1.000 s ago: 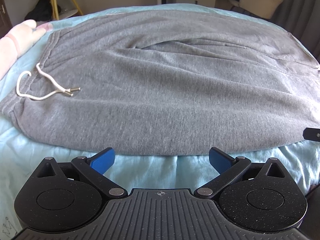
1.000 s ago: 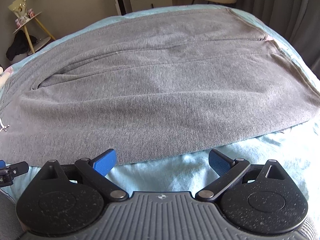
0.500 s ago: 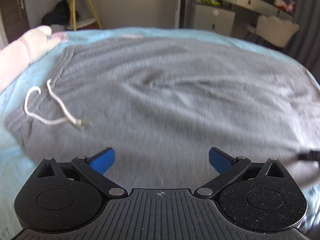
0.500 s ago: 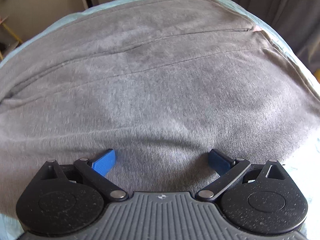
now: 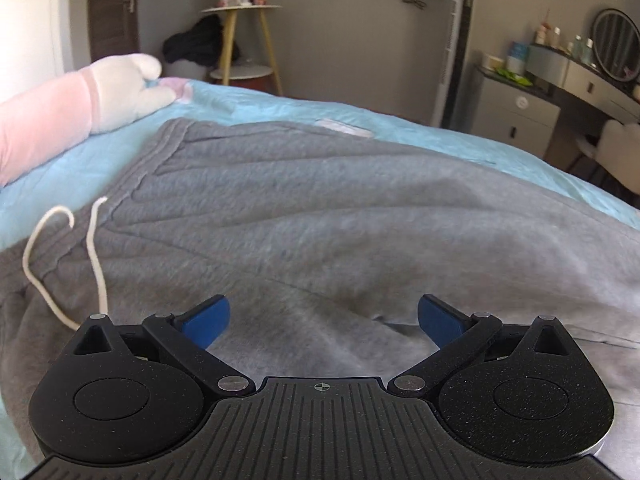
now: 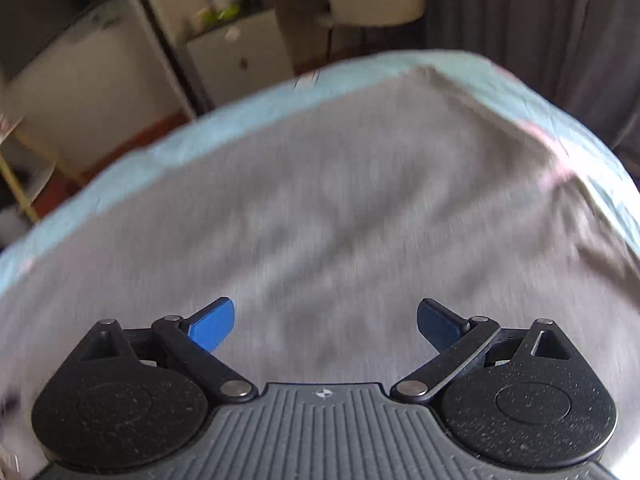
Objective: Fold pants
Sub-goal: 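Move the right gripper to a pant leg hem and close on it, then grasp the other leg hem with the left gripper while the right gripper holds its hem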
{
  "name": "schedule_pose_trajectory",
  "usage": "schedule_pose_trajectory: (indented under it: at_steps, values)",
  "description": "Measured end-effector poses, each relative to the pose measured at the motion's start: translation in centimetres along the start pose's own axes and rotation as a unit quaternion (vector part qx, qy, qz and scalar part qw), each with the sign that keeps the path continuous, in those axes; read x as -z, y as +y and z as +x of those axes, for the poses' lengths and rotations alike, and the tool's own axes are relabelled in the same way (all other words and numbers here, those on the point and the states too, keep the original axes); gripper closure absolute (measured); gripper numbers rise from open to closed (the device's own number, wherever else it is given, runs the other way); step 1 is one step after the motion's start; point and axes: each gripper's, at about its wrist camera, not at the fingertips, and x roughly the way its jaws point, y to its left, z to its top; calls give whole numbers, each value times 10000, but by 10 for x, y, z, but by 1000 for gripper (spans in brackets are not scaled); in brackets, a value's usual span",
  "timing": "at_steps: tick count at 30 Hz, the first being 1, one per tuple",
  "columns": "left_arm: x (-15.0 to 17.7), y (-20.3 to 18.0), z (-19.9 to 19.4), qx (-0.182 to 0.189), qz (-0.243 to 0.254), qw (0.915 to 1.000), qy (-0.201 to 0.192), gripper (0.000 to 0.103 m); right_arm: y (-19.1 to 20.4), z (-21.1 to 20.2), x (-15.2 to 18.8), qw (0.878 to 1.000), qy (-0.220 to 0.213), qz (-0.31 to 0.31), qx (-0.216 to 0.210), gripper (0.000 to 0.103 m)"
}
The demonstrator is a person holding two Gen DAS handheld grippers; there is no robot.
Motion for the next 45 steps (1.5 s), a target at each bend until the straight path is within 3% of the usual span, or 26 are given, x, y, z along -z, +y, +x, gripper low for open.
schedule_pose_trajectory:
  at_steps: [2,5,8,15,17,18,20,25,28,33,35,38,41,43,45]
  values:
    - [6,7,3,-37,-5,9999,-97,0,11,37,-43,9994,-25,309,168,31]
    - [10,15,8,-95,5,9997,-220,0,18,91,-95,9944,-51,985,374,48]
    - [15,16,14,-107,-87,9996,-242,0,24,131,-123,9855,-86,1561,656,46]
    - [26,12,23,-151,-19,9991,-397,0,26,176,-136,9777,-176,1728,1180,50]
    - [28,14,24,-116,-90,9990,-430,0,24,175,-135,9767,-287,1678,1311,67]
    - [28,15,24,-95,-127,9990,-430,0,21,174,-133,9771,-325,1642,1313,80]
    - [28,16,24,-67,-163,9990,-422,0,12,165,-130,9798,-370,1680,1017,98]
    - [29,20,24,41,-292,9986,-441,0,-14,86,-85,9788,-1088,1726,182,99]
    - [29,22,24,89,-346,9983,-471,0,-39,22,-17,9688,-1579,1900,-191,99]
    - [31,30,20,240,-527,9967,-562,0,-78,-20,83,9506,-1696,2585,-282,100]
    - [32,32,18,290,-604,9960,-586,0,-91,-17,95,9510,-1538,2681,-55,97]
    - [32,32,11,330,-628,9959,-554,0,-111,-15,89,9464,-1538,2827,-260,92]
    - [31,29,0,303,-586,9970,-402,0,-126,-9,90,9332,-1582,3162,-640,79]
    - [23,28,-8,530,-787,9952,-232,0,-137,-1,91,9259,-1301,3472,-725,76]
    - [10,26,-17,857,-1027,9909,-175,0,-148,7,97,9072,-964,3993,-912,76]
